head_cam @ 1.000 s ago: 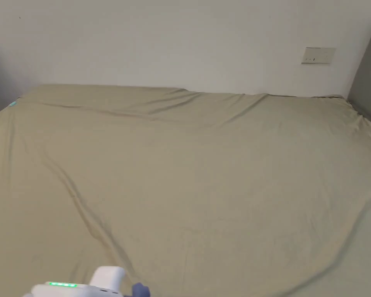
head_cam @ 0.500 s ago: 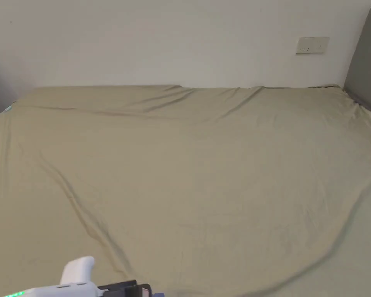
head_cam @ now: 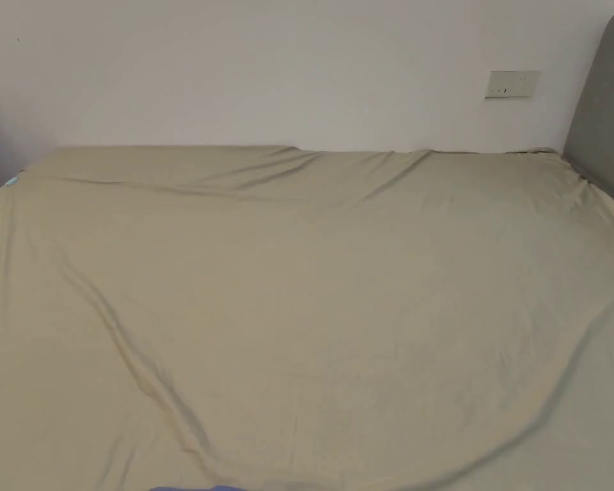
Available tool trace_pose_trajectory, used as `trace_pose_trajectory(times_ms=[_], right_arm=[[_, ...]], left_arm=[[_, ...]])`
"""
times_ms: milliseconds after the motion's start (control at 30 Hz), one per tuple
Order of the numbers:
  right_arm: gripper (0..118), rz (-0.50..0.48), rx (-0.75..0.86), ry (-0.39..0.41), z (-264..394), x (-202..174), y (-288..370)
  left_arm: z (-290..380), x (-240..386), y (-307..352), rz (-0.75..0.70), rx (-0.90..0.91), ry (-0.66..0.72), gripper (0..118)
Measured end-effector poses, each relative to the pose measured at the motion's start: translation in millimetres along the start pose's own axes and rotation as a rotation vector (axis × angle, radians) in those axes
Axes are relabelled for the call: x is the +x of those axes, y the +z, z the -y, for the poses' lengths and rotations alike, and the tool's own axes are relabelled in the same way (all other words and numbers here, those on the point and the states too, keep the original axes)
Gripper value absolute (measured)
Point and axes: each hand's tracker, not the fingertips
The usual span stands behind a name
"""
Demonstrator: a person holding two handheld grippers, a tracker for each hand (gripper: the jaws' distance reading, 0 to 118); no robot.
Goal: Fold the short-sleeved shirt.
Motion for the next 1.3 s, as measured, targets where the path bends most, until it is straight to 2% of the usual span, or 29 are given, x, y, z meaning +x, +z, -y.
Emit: trace_pose_trajectory(times_ms=[67,100,133,200,233,267,333,367,400,467,500,600,700,733,800,833,867,933,967,1000,1100,1167,1200,1267,1300], right_arm=[[8,-0.001,-0.006,0.000,-1.7,-0.5,0.6],[8,-0.003,-0.007,0.002,-2.5,-1.6,1.4],[8,-0.007,-0.006,0.010,-3.7,-3.9,2.2],[8,-0.019,-0.005,0.031,-6.3,-10.8,0.1],[8,-0.032,-0.012,0.048,-8.2,-16.5,-3.0],[8,-0.051,-0.018,0.074,-10.2,-24.1,-7.8],[8,-0.092,-0.027,0.127,-12.9,-43.9,-20.2],[8,-0.130,-0.045,0.149,-12.9,-55.1,-29.6],[8,-0.179,-0.074,0.167,-12.5,-67.9,-40.4],[8,-0.228,-0.197,0.205,-7.8,-105.4,-73.0],[8,-0.255,-0.257,0.226,-2.5,-122.7,-89.7],[8,-0.454,-0.394,0.292,33.5,-182.1,-147.1],[8,-0.556,-0.634,0.324,89.0,-233.4,-213.7],[8,-0.557,-0.707,0.329,108.8,-245.6,-232.0],[8,-0.513,-0.813,0.401,145.3,-257.1,-256.9],[8,-0.470,-0.758,0.426,151.1,-254.9,-256.6],[8,-0.482,-0.648,0.373,139.7,-250.5,-251.1],[8,-0.472,-0.809,0.244,129.2,-241.8,-256.9],[8,-0.484,-0.818,0.187,129.4,-235.8,-261.9],[8,-0.490,-0.826,0.164,131.8,-232.4,-265.1],[8,-0.503,-0.813,0.158,128.8,-227.3,-264.3],[8,-0.504,-0.796,0.176,132.2,-230.2,-260.1],[8,-0.502,-0.790,0.180,132.7,-230.5,-259.2],[8,-0.501,-0.781,0.180,133.5,-230.5,-258.7],[8,-0.501,-0.780,0.170,133.5,-230.3,-258.4]], left_arm=[[1.1,-1.1,-17.3,-0.046,-0.001,-0.016,2],[-1.7,-0.8,-9.1,0.039,0.047,0.005,2],[-2.3,-1.4,-4.5,0.030,0.044,0.036,2],[-4.0,3.3,15.3,0.008,0.072,0.013,4],[-4.6,6.6,37.2,0.022,0.135,-0.008,17],[-5.4,10.5,63.3,0.068,0.198,-0.023,17],[-3.7,-0.8,121.2,0.163,0.331,0.008,31],[-2.5,-10.9,147.9,0.188,0.385,0.032,58],[-1.9,-21.5,175.9,0.215,0.439,0.045,70],[1.2,-49.1,224.9,0.166,0.536,0.081,95],[3.9,-60.4,242.9,0.114,0.571,0.096,99],[13.8,-99.7,278.1,-0.044,0.624,0.150,99],[23.2,-131.9,282.2,-0.044,0.599,0.212,99],[25.2,-144.0,279.3,-0.023,0.594,0.246,99],[28.2,-166.3,269.1,0.049,0.598,0.263,99],[31.0,-174.4,264.5,0.072,0.614,0.266,99],[32.8,-179.8,260.2,0.067,0.614,0.254,99],[35.1,-187.9,252.1,0.063,0.639,0.200,99],[31.3,-192.1,246.9,0.084,0.623,0.188,99],[26.9,-197.2,240.9,0.134,0.611,0.180,99],[5.4,-214.2,210.1,0.287,0.475,0.233,99],[-9.5,-211.9,184.5,0.153,0.399,0.260,99],[-16.0,-210.5,172.7,0.111,0.381,0.217,98],[-27.8,-212.6,140.6,0.161,0.297,0.169,98],[-32.4,-215.7,124.8,0.210,0.228,0.202,98]])
